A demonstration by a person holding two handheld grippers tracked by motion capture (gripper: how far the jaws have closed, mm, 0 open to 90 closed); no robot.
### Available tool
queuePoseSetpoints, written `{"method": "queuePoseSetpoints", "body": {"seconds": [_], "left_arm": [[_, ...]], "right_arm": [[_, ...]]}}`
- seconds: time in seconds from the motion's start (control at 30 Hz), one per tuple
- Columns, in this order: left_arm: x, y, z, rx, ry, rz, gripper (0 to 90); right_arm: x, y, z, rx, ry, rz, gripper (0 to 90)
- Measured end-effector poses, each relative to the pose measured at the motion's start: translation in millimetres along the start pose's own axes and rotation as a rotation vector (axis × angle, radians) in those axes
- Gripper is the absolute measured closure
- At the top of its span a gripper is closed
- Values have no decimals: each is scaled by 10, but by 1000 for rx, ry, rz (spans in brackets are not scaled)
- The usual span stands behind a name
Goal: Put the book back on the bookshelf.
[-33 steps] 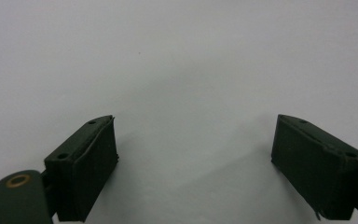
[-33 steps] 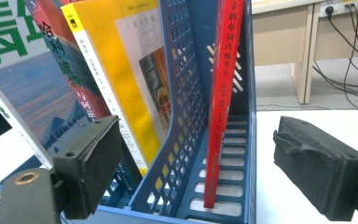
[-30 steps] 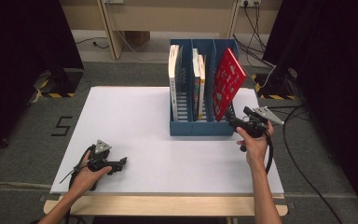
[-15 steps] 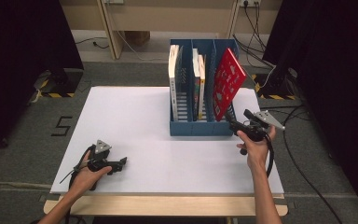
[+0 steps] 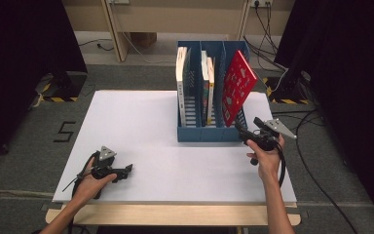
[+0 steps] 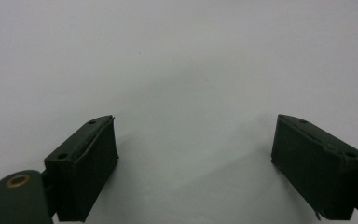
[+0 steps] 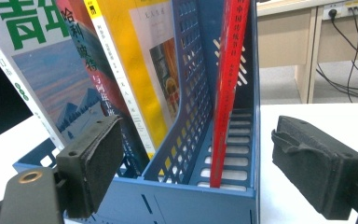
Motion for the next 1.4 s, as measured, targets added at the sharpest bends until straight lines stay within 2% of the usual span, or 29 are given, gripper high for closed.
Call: {"method": "queuePoseSetpoints", "body": {"seconds": [0.23,0.4,0.57,0.8,0.97,1.1,1.23,1.37,1.4], "left_arm": [[0,0,0,0,0,0,132],[0,0,1,0,-1,0,132],[0,0,1,0,-1,0,132],[0,0,0,0,-1,0,132],[0,0,0,0,0,0,132],[0,0,0,0,0,0,132],[0,0,0,0,-1,0,132],[0,0,0,0,0,0,132],[0,0,0,0,0,0,132]], "right_arm": [[19,-46,-14,4,11,-2,157],[60,-86,-60,-8,20,-25,154],[100,-111,-150,-30,-5,-31,154],[144,-153,-227,-41,-13,-39,154],[186,-189,-282,-36,-58,-71,154],[223,-218,-370,-61,-44,-78,155],[295,-238,-423,-70,-58,-96,156],[377,-259,-477,-73,-101,-124,156],[399,-263,-511,-85,-87,-128,156]]}}
Point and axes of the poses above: each handheld gripper's, and its own axes: y roughly forward along the jaws, x roughly out of its underside, z roughly to its right, the point moved 9 cm from there along y, roughly forward along the jaws, and after that the axes turned 13 degrees about -y, right-handed, at the moved point
